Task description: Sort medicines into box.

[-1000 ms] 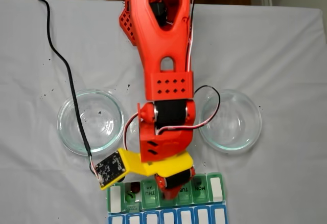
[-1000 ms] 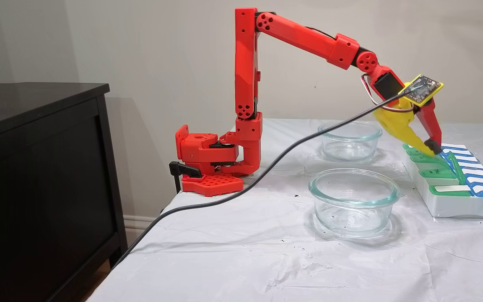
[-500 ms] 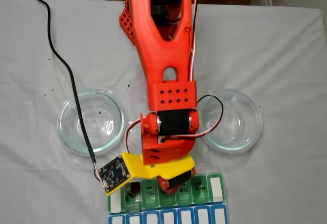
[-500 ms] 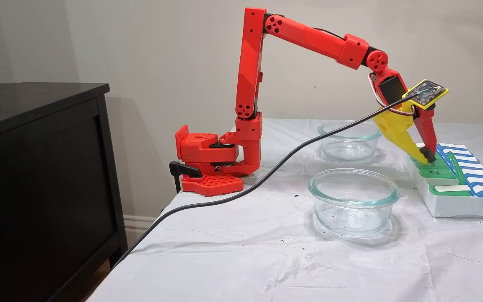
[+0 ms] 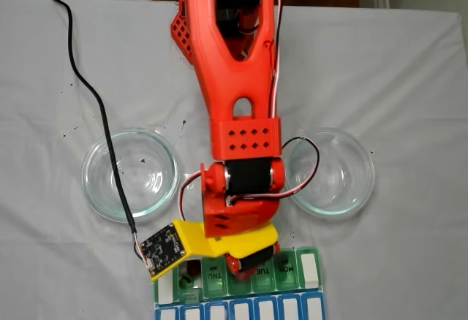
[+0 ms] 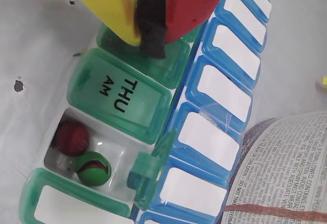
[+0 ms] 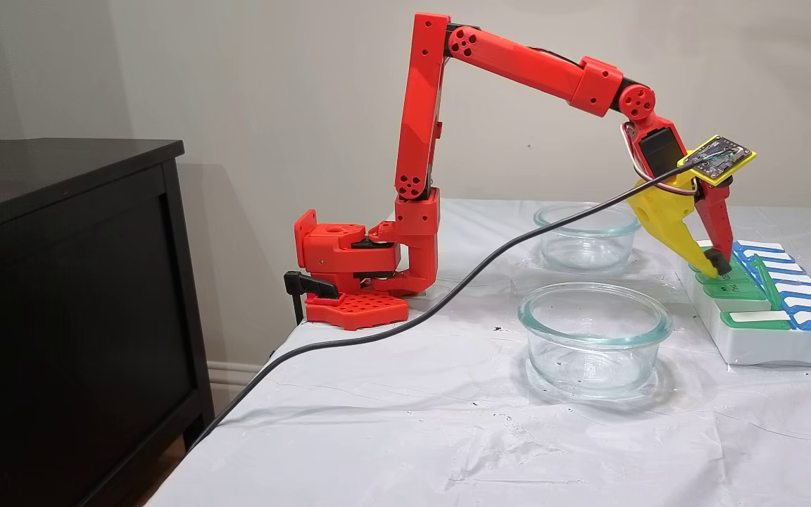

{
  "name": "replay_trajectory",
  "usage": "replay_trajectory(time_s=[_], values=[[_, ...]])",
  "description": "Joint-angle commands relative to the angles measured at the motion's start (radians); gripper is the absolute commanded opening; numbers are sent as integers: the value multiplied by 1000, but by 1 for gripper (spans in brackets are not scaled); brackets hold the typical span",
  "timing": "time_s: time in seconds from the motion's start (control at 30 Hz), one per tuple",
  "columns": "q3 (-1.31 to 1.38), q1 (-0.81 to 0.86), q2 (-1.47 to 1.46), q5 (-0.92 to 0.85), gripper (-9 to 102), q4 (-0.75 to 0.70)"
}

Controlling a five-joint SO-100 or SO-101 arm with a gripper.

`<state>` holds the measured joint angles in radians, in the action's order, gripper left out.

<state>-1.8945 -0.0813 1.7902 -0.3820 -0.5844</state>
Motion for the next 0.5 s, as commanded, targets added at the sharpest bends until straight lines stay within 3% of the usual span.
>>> replay_trajectory(time_s=[0.0, 0.23, 0.47], values=[[3, 46, 147, 43, 0, 80], [-15, 106, 313, 124, 0, 133], [-12, 167, 299, 133, 0, 215]])
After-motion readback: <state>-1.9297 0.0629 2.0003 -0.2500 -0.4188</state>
